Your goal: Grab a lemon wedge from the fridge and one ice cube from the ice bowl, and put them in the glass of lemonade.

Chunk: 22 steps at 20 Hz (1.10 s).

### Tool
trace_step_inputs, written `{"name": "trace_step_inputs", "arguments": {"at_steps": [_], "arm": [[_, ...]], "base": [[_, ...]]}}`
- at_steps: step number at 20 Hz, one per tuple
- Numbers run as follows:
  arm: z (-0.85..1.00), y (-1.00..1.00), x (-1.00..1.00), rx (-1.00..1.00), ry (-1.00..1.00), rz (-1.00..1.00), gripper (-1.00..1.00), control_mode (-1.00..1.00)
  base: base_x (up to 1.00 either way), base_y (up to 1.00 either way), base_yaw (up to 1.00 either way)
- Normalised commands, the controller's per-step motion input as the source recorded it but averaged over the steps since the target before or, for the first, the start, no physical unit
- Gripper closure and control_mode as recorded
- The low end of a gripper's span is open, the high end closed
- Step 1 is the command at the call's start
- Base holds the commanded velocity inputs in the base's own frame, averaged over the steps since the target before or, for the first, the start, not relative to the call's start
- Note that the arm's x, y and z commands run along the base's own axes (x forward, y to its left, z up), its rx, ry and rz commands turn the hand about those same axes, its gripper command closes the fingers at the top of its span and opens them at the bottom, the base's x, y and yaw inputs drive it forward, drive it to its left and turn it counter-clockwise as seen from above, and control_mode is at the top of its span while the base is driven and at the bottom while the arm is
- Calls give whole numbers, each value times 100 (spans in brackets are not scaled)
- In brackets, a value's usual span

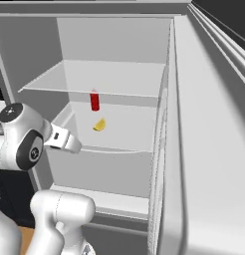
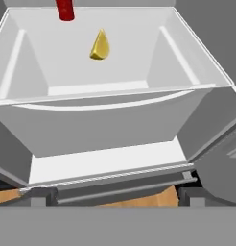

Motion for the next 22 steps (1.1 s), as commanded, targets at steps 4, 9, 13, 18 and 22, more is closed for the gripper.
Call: {"name": "trace_step_inputs", "arguments": {"at_steps": [4, 9, 13, 18, 22], "arm": [[-26, 0, 0, 4, -25, 5, -100, -100], [-23, 0, 10, 3, -27, 4, -100, -100], [-25, -12, 10, 3, -20, 2, -100, -100], [-35, -18, 20, 5, -13, 1, -100, -100], [-42, -10, 30, 3, -5, 0, -100, -100]], "base": [[0, 0, 0], [0, 0, 0], [0, 0, 0], [0, 0, 0], [0, 0, 0]]}}
